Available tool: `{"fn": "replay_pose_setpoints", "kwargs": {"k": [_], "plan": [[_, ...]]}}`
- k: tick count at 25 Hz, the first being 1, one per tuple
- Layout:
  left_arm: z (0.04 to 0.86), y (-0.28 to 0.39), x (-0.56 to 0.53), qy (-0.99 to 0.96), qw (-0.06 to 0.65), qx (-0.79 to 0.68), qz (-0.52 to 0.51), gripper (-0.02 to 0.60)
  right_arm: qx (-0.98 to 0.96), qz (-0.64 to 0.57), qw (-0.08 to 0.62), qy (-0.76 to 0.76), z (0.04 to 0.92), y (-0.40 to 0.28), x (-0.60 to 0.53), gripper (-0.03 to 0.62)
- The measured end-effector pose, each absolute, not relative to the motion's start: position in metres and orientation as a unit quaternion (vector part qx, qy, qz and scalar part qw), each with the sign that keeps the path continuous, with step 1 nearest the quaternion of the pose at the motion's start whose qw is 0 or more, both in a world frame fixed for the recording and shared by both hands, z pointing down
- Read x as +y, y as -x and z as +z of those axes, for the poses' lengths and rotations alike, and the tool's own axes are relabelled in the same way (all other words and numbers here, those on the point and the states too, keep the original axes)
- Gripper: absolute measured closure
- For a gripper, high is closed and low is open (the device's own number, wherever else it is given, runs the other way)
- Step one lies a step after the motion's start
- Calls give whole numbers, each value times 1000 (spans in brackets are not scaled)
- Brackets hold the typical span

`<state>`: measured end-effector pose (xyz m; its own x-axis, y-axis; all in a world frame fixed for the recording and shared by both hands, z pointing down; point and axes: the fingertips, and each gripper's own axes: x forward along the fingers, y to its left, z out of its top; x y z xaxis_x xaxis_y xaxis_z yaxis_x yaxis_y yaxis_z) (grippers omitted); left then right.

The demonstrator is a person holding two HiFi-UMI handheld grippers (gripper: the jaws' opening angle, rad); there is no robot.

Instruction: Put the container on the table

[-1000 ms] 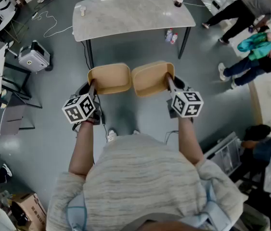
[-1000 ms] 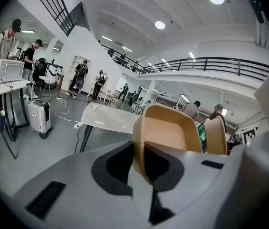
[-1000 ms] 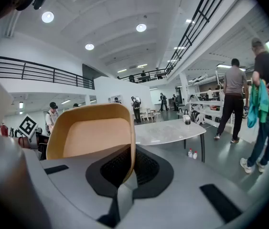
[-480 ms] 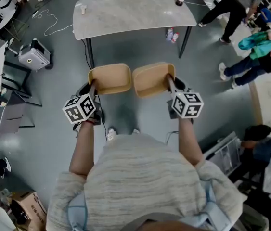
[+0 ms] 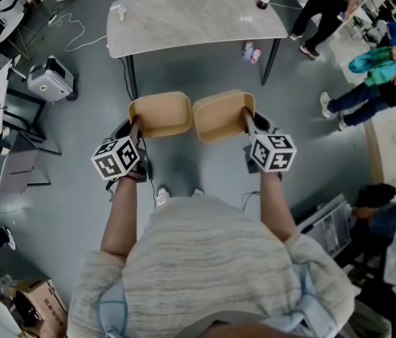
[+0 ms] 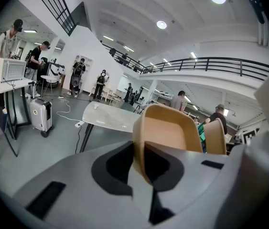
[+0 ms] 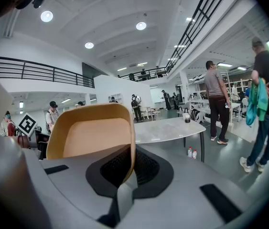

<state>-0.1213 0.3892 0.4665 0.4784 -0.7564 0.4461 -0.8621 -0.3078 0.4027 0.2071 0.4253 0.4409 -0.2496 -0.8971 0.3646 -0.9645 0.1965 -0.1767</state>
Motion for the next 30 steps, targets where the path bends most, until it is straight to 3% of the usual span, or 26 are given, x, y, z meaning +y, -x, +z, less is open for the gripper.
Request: {"fn": "replay_pose_setpoints", "kwargs": {"k": [15, 30], "plan": [[465, 115, 389, -803, 305, -505, 87, 543, -775, 198, 60, -597, 436, -213, 425, 589], [468, 100, 392, -802, 303, -507, 91, 543, -774, 201, 74, -596, 443, -227, 429, 589]]}}
